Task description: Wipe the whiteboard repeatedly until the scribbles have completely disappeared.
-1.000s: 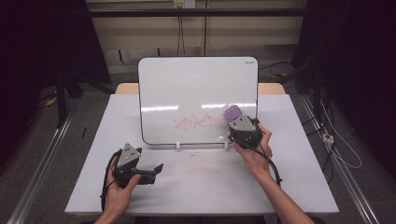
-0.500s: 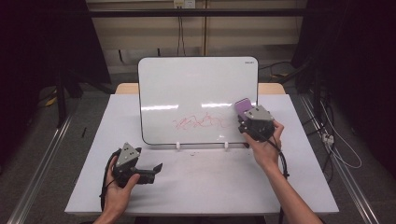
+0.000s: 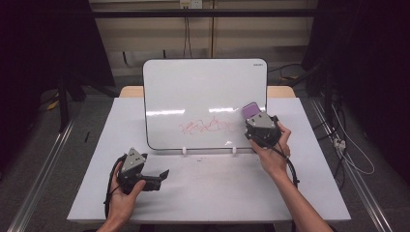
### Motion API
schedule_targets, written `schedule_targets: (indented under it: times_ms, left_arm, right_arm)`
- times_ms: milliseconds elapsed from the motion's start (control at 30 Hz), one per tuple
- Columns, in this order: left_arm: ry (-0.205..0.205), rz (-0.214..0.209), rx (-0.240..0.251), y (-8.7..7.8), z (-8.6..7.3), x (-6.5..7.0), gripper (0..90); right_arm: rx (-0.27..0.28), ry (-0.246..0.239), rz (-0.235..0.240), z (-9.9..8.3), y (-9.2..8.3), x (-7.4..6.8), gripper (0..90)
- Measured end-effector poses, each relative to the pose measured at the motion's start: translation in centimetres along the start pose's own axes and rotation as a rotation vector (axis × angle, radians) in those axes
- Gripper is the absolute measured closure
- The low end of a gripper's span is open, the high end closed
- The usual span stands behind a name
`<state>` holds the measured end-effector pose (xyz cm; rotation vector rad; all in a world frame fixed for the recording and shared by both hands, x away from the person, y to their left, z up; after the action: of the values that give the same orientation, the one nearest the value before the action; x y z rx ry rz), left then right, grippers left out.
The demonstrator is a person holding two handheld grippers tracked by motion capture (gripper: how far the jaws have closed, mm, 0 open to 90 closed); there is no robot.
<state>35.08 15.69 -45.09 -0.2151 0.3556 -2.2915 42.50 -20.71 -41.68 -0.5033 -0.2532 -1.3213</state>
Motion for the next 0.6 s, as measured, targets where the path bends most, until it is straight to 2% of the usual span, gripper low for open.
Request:
schedule_targets:
  times_ms: [233,333,400,467,600]
  left_arm:
    - [0.001,0.002,0.007,0.0,0.1,0.0,4.4]
    - [0.014,0.003,0.007,-0.1,0.1,0.0,4.4]
    - [0.016,0.007,0.01,0.0,0.1,-0.1,4.4]
    - [0.008,0.013,0.01,0.1,0.1,-0.3,4.4]
    - [0.003,0.018,0.008,0.0,0.1,-0.6,4.4]
  right_arm:
    - [0.003,-0.015,0.053,0.0,-0.2,-2.4,41.8]
    - [0.001,-0.017,0.084,0.1,-0.2,-3.5,41.8]
    - [-0.001,-0.044,0.093,0.3,-0.2,-3.8,41.7]
    - [0.005,-0.008,0.095,0.7,0.1,-3.1,41.8]
    - [0.022,0.073,0.026,1.1,0.8,0.4,41.7]
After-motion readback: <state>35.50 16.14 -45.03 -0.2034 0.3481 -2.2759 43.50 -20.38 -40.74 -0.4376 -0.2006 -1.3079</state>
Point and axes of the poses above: each handheld gripper's, and its own axes: y roughly forward along the jaws, z roughly out of its top, x roughly to its right, the point moved 4 cm from there along y, roughly forward along the jaws, and after that the axes turned 15 degrees about x, right-handed, at the moved point
